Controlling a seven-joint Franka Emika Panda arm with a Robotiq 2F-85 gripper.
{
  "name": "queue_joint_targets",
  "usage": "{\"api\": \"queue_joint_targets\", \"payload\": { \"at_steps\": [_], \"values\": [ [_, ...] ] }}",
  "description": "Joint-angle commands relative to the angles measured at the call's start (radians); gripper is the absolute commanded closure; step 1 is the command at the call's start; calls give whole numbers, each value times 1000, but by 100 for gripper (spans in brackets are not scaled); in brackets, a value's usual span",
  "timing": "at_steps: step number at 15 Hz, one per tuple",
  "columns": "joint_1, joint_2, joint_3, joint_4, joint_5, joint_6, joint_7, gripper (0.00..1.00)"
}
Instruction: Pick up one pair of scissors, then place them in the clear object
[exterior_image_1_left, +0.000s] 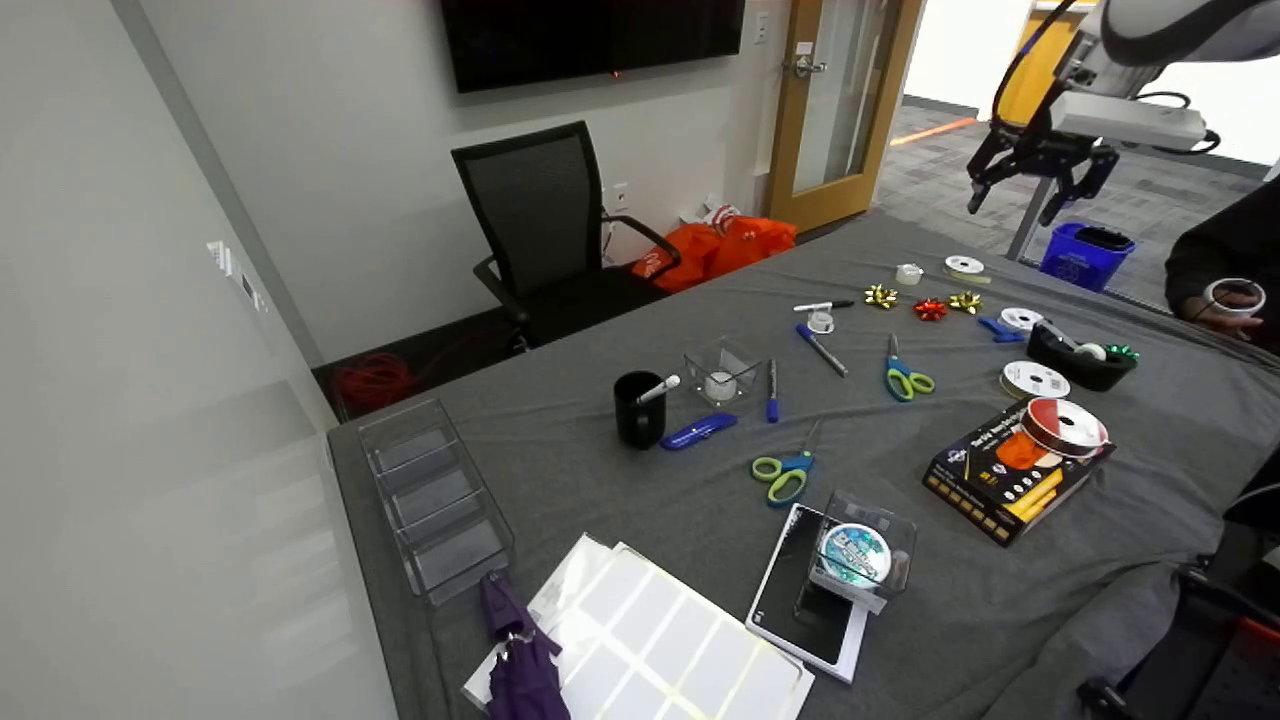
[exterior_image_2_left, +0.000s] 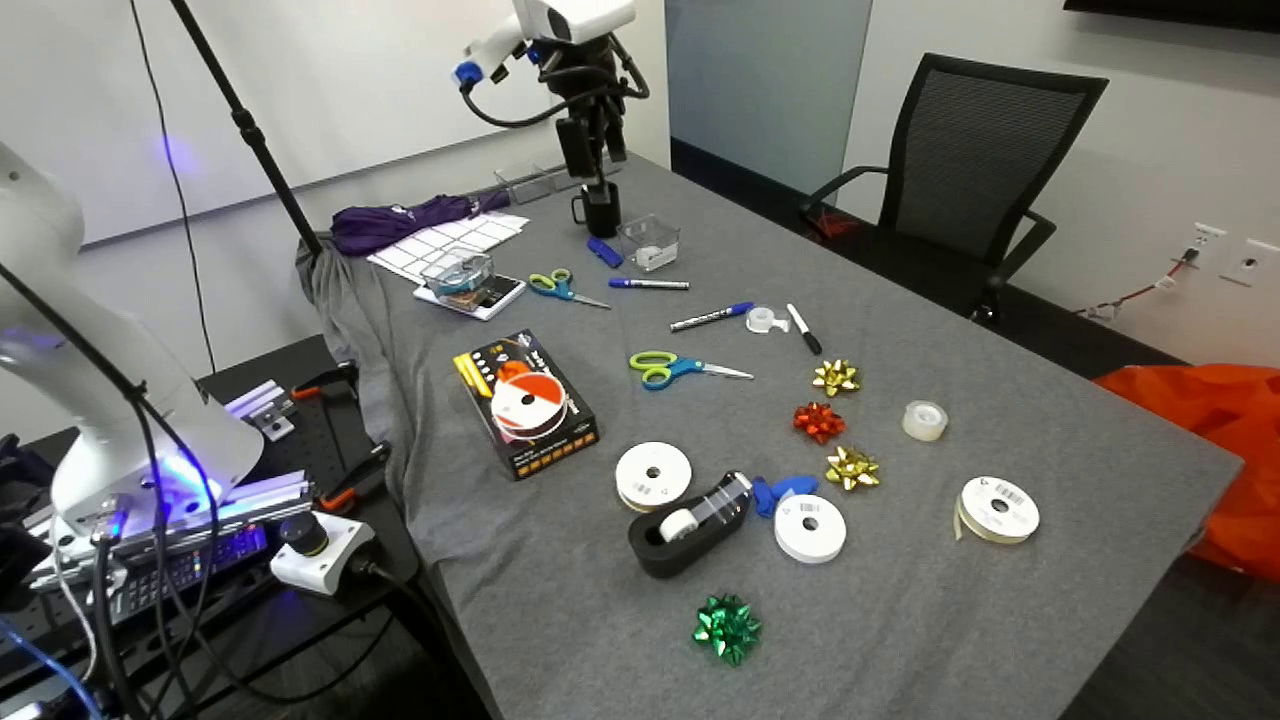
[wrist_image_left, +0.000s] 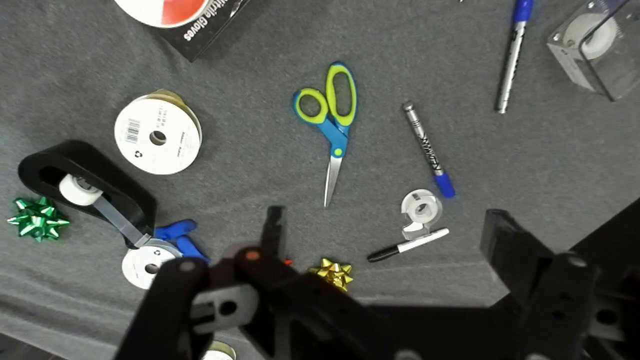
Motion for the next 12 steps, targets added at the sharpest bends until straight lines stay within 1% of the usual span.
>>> {"api": "queue_joint_targets", "payload": {
  "at_steps": [1,4,5,7,11,12],
  "values": [
    [-3,118,16,140,-58,-97,49,0],
    [5,160,17,219,-78,-195,21,0],
    [4,124,15,148,-56,-124,33,0],
    [8,144,15,187,-63,-157,32,0],
    [7,147,15,200,-65,-172,31,0],
    [6,174,16,209,-69,-165,16,0]
  ]
}}
